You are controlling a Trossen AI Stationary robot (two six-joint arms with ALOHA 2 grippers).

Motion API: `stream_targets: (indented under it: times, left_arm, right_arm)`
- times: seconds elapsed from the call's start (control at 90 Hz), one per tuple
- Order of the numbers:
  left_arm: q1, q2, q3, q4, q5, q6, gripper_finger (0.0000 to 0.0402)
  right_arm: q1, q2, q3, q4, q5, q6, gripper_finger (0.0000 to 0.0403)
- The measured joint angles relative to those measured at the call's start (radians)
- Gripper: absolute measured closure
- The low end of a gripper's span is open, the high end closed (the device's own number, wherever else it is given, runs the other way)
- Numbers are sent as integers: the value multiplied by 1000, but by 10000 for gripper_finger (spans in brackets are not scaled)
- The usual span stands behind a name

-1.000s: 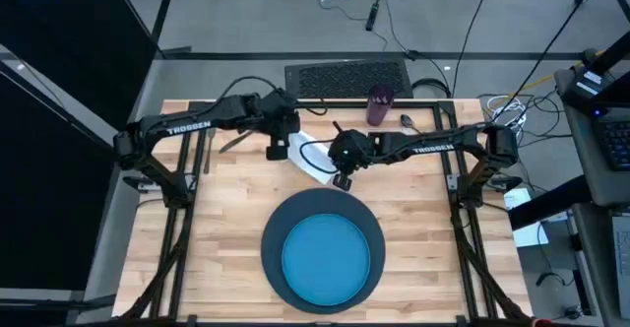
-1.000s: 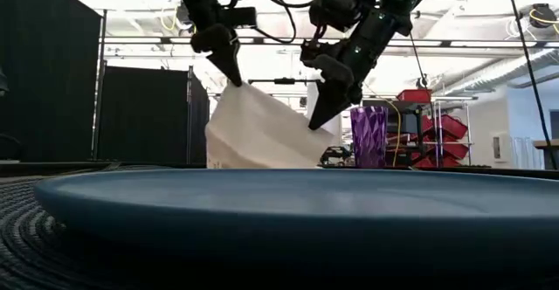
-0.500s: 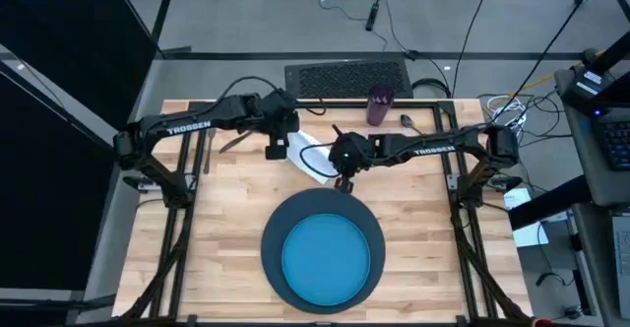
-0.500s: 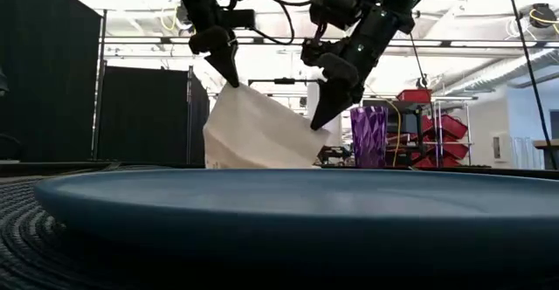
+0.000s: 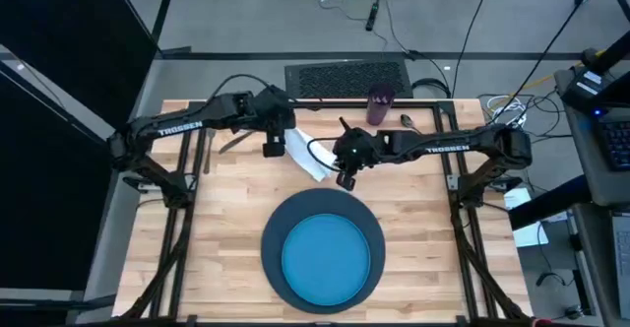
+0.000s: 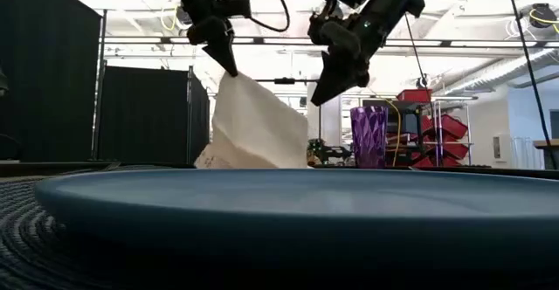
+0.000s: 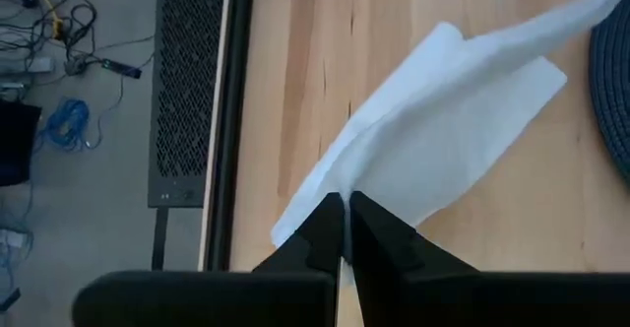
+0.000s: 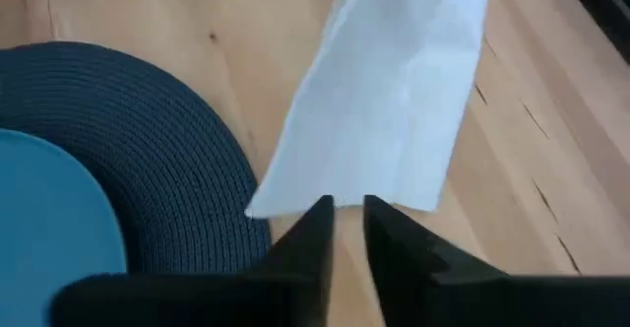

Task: Set table place
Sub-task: Fold the white table napkin

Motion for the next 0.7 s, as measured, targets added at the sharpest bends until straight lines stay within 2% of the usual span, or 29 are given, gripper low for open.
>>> stream_targets:
  times: [0.167,0.333,0.467,0.7]
  left_arm:
    - [0,1,0,-2,0,0,402]
    - [0,1,0,1,1,0,401]
    - [0,1,0,1,2,0,402]
    - [0,1,0,2,5,0,401]
  right_arm:
    - [-3,2,0,14,-7,49,223]
    - [-2,15,2,101,-118,71,159]
    - [4,52,2,110,-136,76,141]
    - [20,107,1,157,-135,75,143]
